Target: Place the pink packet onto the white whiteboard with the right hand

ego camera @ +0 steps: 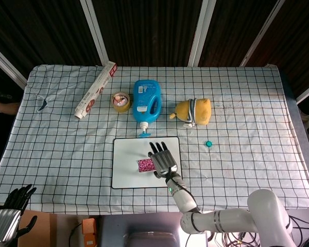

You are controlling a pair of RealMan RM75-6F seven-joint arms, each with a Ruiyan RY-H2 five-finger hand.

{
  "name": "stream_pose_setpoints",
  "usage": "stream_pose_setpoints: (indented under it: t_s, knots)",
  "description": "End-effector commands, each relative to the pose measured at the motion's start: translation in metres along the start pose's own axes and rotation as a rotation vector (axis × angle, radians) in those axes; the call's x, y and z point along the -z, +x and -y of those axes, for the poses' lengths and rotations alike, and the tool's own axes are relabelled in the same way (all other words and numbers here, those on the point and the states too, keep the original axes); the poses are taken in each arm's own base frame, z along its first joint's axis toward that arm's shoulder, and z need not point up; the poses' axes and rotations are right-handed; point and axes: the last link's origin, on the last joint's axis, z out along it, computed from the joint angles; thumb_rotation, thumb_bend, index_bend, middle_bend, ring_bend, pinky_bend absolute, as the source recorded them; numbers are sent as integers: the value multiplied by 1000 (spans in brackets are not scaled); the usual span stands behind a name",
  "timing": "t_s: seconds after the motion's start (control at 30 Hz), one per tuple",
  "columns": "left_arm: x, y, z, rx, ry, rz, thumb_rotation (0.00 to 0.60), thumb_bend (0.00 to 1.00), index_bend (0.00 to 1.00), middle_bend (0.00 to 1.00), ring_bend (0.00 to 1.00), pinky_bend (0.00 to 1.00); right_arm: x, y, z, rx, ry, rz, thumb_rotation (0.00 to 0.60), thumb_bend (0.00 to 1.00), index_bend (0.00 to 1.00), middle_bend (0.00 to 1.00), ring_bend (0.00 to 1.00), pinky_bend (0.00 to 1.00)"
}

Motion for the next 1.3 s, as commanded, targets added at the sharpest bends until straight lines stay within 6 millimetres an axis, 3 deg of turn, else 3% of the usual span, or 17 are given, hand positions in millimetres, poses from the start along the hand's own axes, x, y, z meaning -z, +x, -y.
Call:
stream_pose_setpoints:
  t_s: [0.03, 0.17, 0.33, 0.47, 0.63, 0.73, 1.03, 1.3]
  knots:
    - [0, -1, -1, 1, -8, 2, 600, 372, 0, 0, 0, 0, 3, 8, -7, 0, -9, -13, 600, 224, 175, 0, 0, 17]
    - [-1, -2, -3, -1, -16, 5, 600, 372, 0, 0, 0, 0, 11, 21, -28, -3, -24, -38, 600, 224, 136, 0, 0, 16]
    - [-2, -3, -6, -7, -23, 7, 600, 371, 0, 0, 0, 0, 22, 33, -84, 37, -114, -83, 600, 224, 213, 0, 0, 16]
    - [-6, -4, -9, -15, -34, 18, 600, 373, 0, 0, 0, 0, 24, 39, -132, -32, -195, -76, 600, 224, 257, 0, 0, 16]
    - [-9, -6, -11, -22, -34, 26, 600, 372, 0, 0, 0, 0, 22, 31, -179, 0, -273, -47, 600, 224, 313, 0, 0, 17]
    - [-10, -6, -12, -24, -29, 29, 600, 372, 0, 0, 0, 0, 19, 20, -197, 2, -299, -14, 600, 224, 337, 0, 0, 17]
    - [-11, -5, -13, -27, -21, 35, 600, 372, 0, 0, 0, 0, 9, -2, -217, 27, -328, 14, 600, 224, 368, 0, 0, 16]
    - [-12, -5, -12, -27, -16, 41, 600, 373, 0, 0, 0, 0, 2, -11, -215, 17, -314, 23, 600, 224, 392, 0, 0, 16]
